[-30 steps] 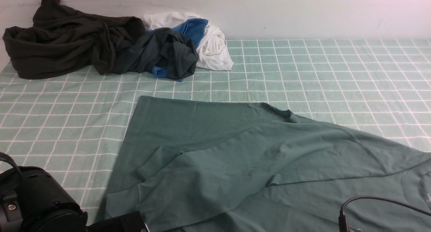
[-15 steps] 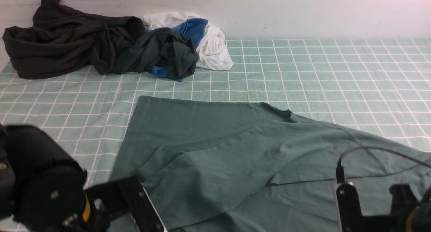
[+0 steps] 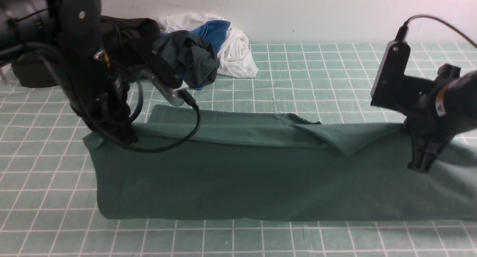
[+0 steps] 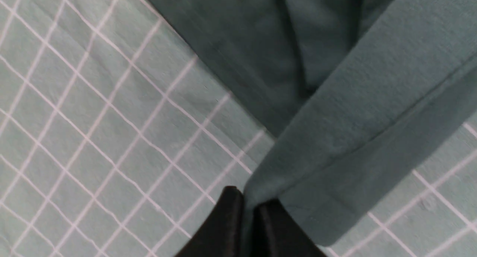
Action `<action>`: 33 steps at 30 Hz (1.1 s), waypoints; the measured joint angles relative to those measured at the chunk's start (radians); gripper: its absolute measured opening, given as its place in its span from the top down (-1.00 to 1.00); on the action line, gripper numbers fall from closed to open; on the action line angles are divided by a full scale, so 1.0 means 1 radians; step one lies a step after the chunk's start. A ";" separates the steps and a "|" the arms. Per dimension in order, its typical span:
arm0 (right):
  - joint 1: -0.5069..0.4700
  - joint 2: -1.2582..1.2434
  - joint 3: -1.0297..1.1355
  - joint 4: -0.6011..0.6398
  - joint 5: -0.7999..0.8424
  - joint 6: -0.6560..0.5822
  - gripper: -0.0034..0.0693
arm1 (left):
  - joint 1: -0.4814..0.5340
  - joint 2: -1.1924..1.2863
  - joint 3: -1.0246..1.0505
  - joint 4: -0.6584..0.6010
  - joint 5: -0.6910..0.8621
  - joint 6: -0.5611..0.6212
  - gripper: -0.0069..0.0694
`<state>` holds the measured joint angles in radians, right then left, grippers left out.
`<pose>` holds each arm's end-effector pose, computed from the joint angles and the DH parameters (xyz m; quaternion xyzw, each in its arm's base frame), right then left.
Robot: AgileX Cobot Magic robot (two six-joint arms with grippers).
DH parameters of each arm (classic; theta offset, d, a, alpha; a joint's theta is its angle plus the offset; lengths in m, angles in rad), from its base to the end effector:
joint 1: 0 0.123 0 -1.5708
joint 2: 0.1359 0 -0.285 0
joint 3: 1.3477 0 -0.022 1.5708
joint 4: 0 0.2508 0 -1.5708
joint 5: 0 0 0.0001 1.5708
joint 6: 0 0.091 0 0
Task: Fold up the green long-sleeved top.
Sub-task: Use both arms to drag the lower edge of the fabric forward and fold it over the upper edge
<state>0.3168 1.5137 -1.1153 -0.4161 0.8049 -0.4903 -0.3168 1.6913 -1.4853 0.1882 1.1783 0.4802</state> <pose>0.3024 0.0712 0.2748 -0.4718 0.8351 -0.1958 0.2043 0.3361 -0.0936 0.3046 0.4046 0.8998 0.1017 0.1279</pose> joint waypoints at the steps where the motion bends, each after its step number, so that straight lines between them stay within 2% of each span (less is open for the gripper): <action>1: -0.004 0.014 -0.013 0.005 -0.002 -0.001 0.88 | 0.000 0.009 -0.008 0.002 0.000 0.000 0.77; 5: -0.068 0.158 -0.134 0.052 -0.026 -0.007 0.88 | 0.023 0.178 -0.160 0.037 -0.037 -0.003 0.77; 10: -0.102 0.276 -0.197 0.066 -0.051 0.005 0.88 | 0.041 0.308 -0.270 0.045 -0.118 -0.031 0.77; 15: -0.129 0.383 -0.230 0.064 -0.137 0.136 0.81 | 0.060 0.422 -0.334 0.060 -0.249 -0.087 0.62; 17: -0.134 0.413 -0.241 0.054 -0.164 0.193 0.70 | 0.066 0.447 -0.342 0.067 -0.287 -0.114 0.51; 20: -0.142 0.438 -0.267 0.051 -0.174 0.285 0.40 | 0.079 0.471 -0.344 0.079 -0.332 -0.170 0.23; 21: -0.143 0.438 -0.270 0.050 -0.172 0.300 0.38 | 0.081 0.472 -0.344 0.080 -0.334 -0.179 0.21; 22: -0.145 0.438 -0.288 0.050 -0.162 0.358 0.20 | 0.088 0.473 -0.345 0.086 -0.342 -0.215 0.08; 24: -0.145 0.438 -0.330 0.059 -0.121 0.453 0.01 | 0.093 0.473 -0.365 0.091 -0.332 -0.276 -0.11; 26: -0.142 0.438 -0.362 0.092 -0.069 0.509 -0.11 | 0.094 0.473 -0.393 0.093 -0.295 -0.318 -0.20; 29: -0.123 0.437 -0.387 0.212 0.034 0.542 -0.17 | 0.089 0.472 -0.432 0.091 -0.205 -0.367 -0.27; 33: -0.069 0.462 -0.384 0.399 0.079 0.450 -0.16 | 0.071 0.470 -0.442 0.080 -0.131 -0.384 -0.20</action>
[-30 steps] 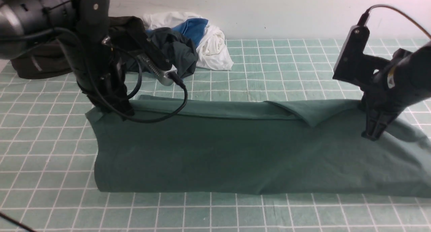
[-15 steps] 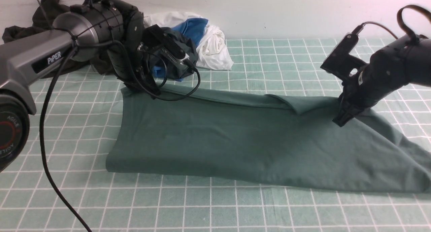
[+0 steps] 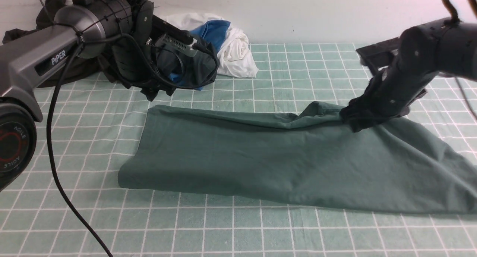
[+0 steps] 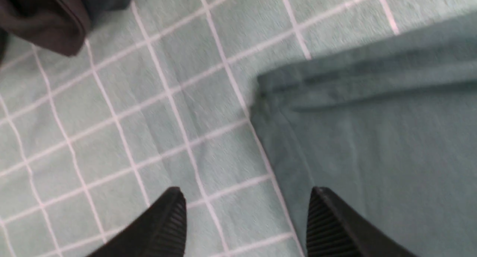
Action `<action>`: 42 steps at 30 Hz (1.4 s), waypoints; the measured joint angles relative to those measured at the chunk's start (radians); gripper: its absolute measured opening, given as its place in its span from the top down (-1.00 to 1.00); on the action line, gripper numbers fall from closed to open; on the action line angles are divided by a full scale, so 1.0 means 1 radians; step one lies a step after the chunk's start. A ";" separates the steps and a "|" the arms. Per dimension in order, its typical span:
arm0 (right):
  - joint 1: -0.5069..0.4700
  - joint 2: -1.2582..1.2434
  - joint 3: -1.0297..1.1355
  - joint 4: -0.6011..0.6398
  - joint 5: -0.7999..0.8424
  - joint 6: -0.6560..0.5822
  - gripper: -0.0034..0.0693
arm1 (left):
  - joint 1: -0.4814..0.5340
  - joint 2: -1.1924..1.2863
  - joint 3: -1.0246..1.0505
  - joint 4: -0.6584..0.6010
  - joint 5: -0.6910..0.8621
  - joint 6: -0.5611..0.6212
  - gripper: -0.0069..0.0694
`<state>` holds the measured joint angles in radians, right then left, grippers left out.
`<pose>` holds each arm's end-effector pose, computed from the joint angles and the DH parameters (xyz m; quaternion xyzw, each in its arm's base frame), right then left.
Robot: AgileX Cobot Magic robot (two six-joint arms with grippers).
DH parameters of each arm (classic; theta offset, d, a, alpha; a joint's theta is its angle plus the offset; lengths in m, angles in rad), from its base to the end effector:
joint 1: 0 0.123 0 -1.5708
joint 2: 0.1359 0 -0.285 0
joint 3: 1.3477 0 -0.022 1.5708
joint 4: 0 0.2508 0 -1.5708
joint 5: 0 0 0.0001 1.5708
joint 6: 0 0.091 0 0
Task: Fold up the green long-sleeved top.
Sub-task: Use both arms to drag the lower edge of the fabric forward and fold it over the upper edge, then use the right arm to clamp the right edge of the fabric
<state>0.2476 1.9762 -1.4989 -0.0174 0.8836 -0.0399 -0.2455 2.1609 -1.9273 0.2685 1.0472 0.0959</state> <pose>0.4014 0.1002 0.2052 -0.1461 0.9781 0.0079 0.1480 0.4652 -0.0950 0.2395 0.2087 0.9518 0.1122 0.1947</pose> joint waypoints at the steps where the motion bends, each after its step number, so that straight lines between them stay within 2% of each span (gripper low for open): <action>1: 0.006 0.003 0.000 0.007 -0.004 -0.006 -0.16 | -0.001 0.000 0.000 -0.001 0.005 0.000 -0.19; 3: 0.032 0.048 0.001 0.063 -0.067 -0.065 -0.13 | -0.008 0.000 0.000 -0.032 0.027 -0.002 -0.04; 7: 0.037 0.112 -0.003 0.070 -0.215 -0.079 -0.08 | -0.008 0.000 0.000 -0.076 0.065 0.010 0.25; 8: 0.019 0.134 -0.024 0.058 -0.283 -0.056 -0.05 | -0.008 0.000 0.000 -0.094 0.109 0.031 0.45; 10: 0.005 0.142 -0.042 0.046 -0.299 -0.030 -0.05 | -0.008 0.000 0.000 -0.099 0.128 0.037 0.55; 11: -0.022 0.145 -0.071 0.029 -0.299 0.014 -0.04 | -0.008 0.000 0.000 -0.102 0.151 0.040 0.68; 13: -0.062 0.141 -0.120 0.000 -0.254 0.064 -0.04 | -0.008 -0.001 0.002 -0.115 0.166 0.042 0.78; 16: -0.126 0.111 -0.189 -0.048 -0.088 0.093 -0.04 | -0.008 -0.001 0.005 -0.159 0.170 0.057 0.82; 20: -0.186 0.032 -0.202 -0.077 0.135 0.040 -0.03 | -0.009 -0.018 0.083 -0.234 0.169 0.088 0.83; 23: -0.214 -0.036 -0.156 -0.078 0.204 0.019 -0.03 | -0.010 -0.038 0.191 -0.241 0.168 0.099 0.83; 28: -0.262 -0.234 0.057 -0.077 0.185 0.023 -0.02 | 0.018 -0.089 0.411 -0.243 0.117 0.113 0.83; 32: -0.308 -0.358 0.239 -0.080 0.134 0.040 -0.02 | 0.056 -0.116 0.504 -0.268 0.042 0.113 0.83; 37: -0.390 -0.374 0.387 -0.115 0.095 0.101 -0.03 | 0.095 -0.135 0.544 -0.317 -0.008 0.119 0.83; 39: -0.410 -0.364 0.407 -0.121 0.075 0.112 -0.05 | 0.099 -0.136 0.545 -0.326 -0.010 0.121 0.83; 42: -0.458 -0.328 0.426 -0.122 0.031 0.128 -0.24 | 0.106 -0.136 0.545 -0.352 -0.012 0.132 0.83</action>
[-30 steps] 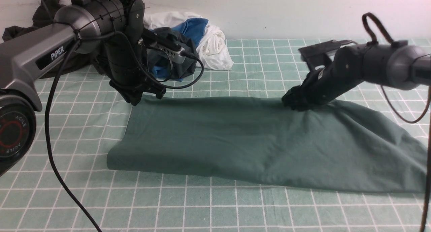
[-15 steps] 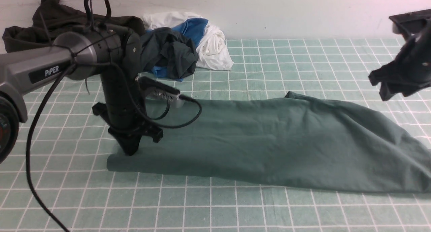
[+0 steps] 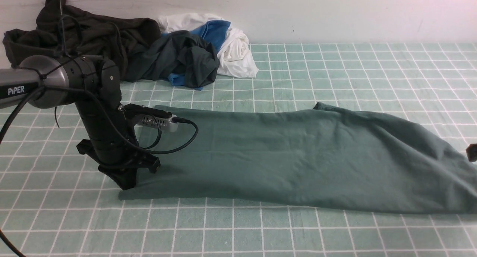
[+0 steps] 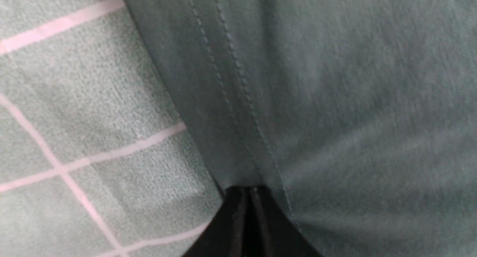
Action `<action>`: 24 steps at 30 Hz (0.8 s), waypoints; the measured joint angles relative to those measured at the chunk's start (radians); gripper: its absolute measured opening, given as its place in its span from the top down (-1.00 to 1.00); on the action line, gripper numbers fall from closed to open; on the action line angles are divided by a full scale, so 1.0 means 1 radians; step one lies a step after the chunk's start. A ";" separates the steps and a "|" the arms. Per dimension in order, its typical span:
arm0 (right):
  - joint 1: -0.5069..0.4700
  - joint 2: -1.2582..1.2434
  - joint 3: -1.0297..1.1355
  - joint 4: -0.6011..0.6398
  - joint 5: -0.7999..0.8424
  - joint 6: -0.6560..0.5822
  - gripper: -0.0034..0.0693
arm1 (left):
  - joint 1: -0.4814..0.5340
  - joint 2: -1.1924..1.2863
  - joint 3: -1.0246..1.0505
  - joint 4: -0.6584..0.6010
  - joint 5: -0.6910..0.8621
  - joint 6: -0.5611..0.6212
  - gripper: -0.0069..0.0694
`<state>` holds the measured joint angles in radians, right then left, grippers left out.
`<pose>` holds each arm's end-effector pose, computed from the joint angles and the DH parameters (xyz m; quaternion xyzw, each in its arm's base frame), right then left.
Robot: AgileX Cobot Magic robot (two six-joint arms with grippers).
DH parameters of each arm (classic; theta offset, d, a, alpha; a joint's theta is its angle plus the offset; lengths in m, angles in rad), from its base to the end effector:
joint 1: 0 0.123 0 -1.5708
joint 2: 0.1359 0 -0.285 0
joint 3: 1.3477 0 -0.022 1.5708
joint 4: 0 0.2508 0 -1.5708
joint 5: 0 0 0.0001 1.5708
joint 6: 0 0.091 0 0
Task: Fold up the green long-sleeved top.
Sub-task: Use the right arm to clamp the right edge of the fabric
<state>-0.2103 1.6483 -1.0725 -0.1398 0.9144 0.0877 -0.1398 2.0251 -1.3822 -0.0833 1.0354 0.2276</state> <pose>0.2987 -0.0740 0.2141 0.1101 0.9887 -0.0637 0.0798 0.3768 -0.0596 0.1554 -0.1613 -0.9862 0.0360 0.0086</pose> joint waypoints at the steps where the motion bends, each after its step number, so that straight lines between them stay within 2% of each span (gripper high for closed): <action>1: -0.007 0.014 0.000 0.000 -0.013 0.004 -0.30 | 0.001 0.000 0.000 -0.004 0.000 0.007 0.83; 4: -0.021 0.060 0.000 0.000 -0.060 0.025 -0.49 | 0.002 0.000 0.000 -0.010 -0.001 0.027 0.83; 6: -0.021 0.094 0.000 0.000 -0.086 0.031 -0.55 | 0.002 0.000 0.000 -0.011 -0.001 0.031 0.83; 17: -0.022 0.207 -0.001 -0.004 -0.162 0.045 -0.56 | 0.002 0.000 0.000 -0.012 -0.001 0.033 0.83; 21: -0.022 0.208 -0.001 0.008 -0.164 0.042 -0.32 | 0.002 0.000 0.000 -0.013 -0.001 0.033 0.83; 23: -0.021 0.209 -0.001 0.009 -0.166 0.034 -0.11 | 0.002 0.000 0.000 -0.013 -0.001 0.033 0.83; 24: -0.021 0.210 -0.001 0.008 -0.168 0.027 0.10 | 0.002 0.000 0.000 -0.013 -0.001 0.033 0.83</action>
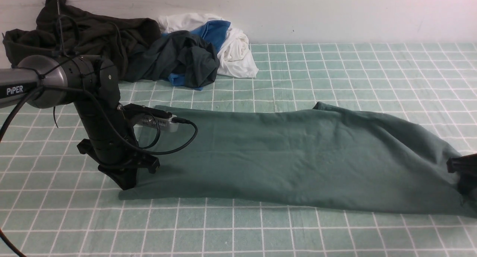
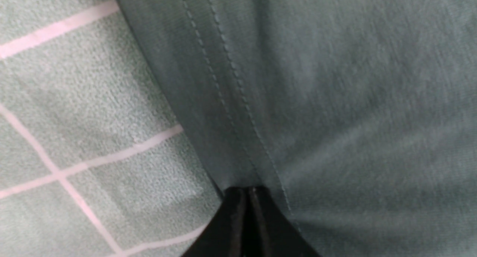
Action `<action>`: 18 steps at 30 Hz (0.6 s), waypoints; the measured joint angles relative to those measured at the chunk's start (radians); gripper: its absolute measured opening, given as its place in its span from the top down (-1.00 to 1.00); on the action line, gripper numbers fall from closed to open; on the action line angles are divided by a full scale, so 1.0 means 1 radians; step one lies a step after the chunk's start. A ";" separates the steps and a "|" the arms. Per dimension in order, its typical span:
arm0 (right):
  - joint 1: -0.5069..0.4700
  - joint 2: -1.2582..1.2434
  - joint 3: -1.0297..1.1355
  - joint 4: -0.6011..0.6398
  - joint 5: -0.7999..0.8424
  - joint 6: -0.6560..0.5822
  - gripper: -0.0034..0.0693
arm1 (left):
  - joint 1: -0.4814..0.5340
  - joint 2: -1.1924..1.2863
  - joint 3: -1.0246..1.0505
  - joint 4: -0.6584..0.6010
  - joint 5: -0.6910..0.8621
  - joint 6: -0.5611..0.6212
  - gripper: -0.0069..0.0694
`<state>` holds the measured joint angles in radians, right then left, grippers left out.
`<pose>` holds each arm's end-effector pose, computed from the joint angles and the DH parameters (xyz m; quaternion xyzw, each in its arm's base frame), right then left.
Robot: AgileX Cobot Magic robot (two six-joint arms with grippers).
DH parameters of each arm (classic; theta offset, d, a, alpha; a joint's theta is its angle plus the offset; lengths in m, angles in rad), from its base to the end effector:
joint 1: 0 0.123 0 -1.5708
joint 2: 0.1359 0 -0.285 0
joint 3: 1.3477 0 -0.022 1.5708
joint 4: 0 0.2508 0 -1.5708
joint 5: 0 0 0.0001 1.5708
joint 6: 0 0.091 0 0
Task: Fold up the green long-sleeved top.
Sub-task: Use the right arm to clamp the right edge of the fabric, then use the right arm to drag the right edge of the fabric to the left and folds it over the left edge
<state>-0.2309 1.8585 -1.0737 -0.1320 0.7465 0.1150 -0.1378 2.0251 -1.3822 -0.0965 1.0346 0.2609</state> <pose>0.3245 -0.0846 0.1487 0.1266 0.9888 -0.0513 0.0603 0.3769 -0.0599 0.1555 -0.1732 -0.9840 0.0417 0.0072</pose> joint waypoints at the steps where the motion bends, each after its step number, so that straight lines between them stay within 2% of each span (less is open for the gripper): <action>1: 0.000 0.001 0.000 -0.001 -0.001 -0.003 0.23 | 0.000 0.000 0.000 -0.001 0.000 0.000 0.83; 5: 0.000 0.003 0.000 -0.041 -0.002 -0.009 0.77 | 0.000 0.000 0.000 -0.001 0.000 0.001 0.83; 7: 0.000 0.003 0.000 -0.099 -0.001 0.001 0.87 | 0.000 0.000 0.000 -0.001 0.000 0.001 0.83; 15: 0.000 -0.051 -0.055 -0.258 0.045 0.081 0.88 | 0.000 -0.040 0.019 -0.017 -0.020 0.008 0.83; 18: -0.001 -0.062 -0.095 -0.269 0.074 0.085 0.88 | 0.000 -0.086 0.018 -0.017 -0.023 0.008 0.83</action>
<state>-0.2318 1.7961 -1.1687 -0.4011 0.8200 0.1999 -0.1378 1.9386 -1.3639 -0.1136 1.0120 0.2688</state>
